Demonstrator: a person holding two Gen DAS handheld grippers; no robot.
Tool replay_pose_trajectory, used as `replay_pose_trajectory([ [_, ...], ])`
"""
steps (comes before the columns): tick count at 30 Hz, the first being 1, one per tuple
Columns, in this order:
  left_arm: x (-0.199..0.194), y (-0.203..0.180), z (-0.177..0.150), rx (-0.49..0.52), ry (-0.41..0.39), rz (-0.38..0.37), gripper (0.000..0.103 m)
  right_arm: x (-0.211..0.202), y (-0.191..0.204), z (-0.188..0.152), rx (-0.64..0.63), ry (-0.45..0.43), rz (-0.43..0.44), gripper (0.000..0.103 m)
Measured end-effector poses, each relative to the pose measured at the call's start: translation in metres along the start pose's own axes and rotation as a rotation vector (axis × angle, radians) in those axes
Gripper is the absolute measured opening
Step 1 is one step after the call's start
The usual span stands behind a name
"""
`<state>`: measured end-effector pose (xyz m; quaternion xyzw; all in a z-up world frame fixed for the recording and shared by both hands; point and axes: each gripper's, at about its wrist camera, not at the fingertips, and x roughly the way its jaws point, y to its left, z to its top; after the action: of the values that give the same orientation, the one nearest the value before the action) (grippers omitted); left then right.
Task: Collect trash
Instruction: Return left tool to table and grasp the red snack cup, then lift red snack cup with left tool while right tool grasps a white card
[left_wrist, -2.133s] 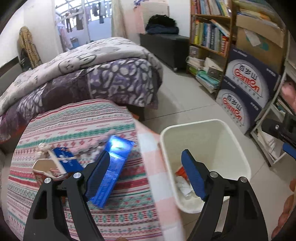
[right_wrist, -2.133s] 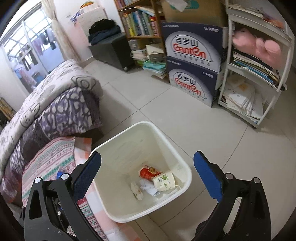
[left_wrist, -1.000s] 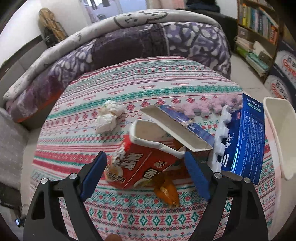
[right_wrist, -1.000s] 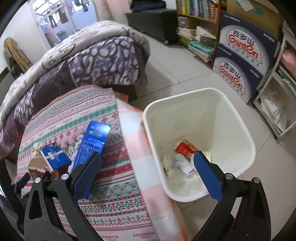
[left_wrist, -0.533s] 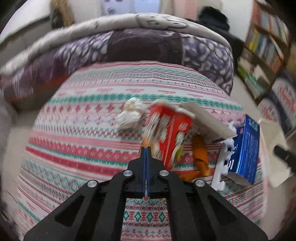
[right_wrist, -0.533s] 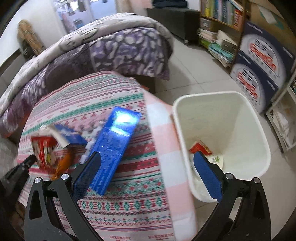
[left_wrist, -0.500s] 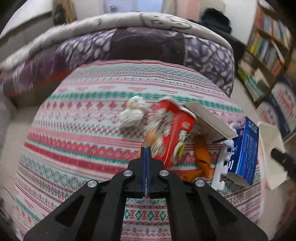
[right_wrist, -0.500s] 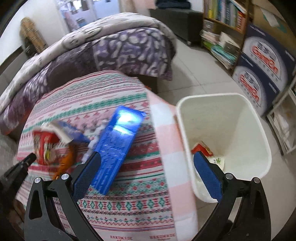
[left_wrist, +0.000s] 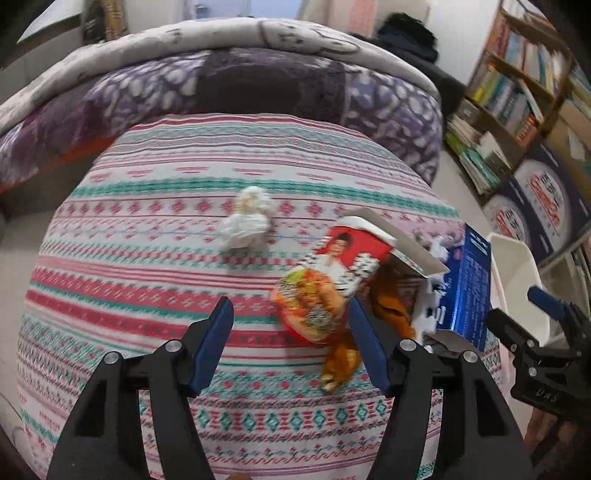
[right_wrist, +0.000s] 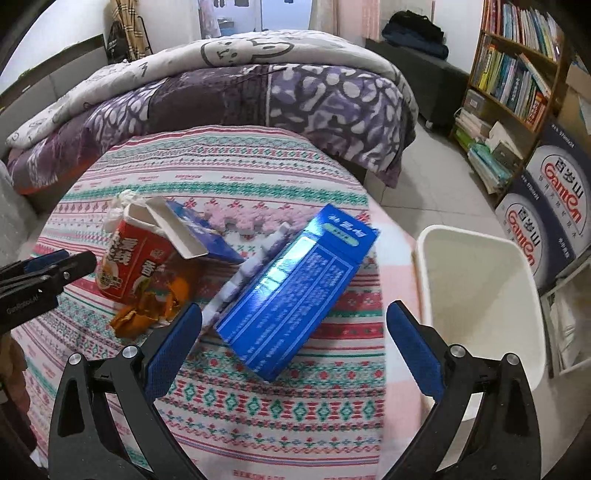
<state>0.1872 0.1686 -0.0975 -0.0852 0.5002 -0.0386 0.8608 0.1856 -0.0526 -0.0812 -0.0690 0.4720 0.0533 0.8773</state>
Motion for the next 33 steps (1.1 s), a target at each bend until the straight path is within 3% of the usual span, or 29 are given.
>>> replay_pose_trajectory([
  [6,0.025,-0.019,0.01,0.058,0.019,0.021,0.069,0.006,-0.014,0.001,0.006,0.022,0.021,0.096],
  [12,0.052,-0.041,0.016,0.118,0.025,0.076,0.068,0.009,-0.002,-0.001,-0.11,0.017,0.039,0.096],
  [13,0.054,-0.041,0.015,0.11,0.024,0.072,0.054,0.01,0.002,-0.001,-0.134,0.015,0.043,0.096],
  [14,0.051,-0.036,0.016,0.078,0.013,0.039,0.05,0.01,0.005,-0.002,-0.155,0.013,0.051,0.096],
  [17,0.041,-0.02,0.018,0.036,-0.015,0.052,0.03,0.014,0.018,-0.001,-0.197,0.013,0.095,0.096],
  [20,0.024,0.005,0.019,-0.036,-0.057,0.045,0.026,0.016,0.033,0.002,-0.233,-0.001,0.137,0.096],
  [25,-0.001,0.044,0.02,-0.163,-0.116,0.063,0.025,0.028,0.062,0.013,-0.277,-0.015,0.126,0.096],
  [33,-0.017,0.071,0.01,-0.235,-0.123,0.063,0.026,0.047,0.089,0.039,-0.265,-0.002,0.112,0.096],
])
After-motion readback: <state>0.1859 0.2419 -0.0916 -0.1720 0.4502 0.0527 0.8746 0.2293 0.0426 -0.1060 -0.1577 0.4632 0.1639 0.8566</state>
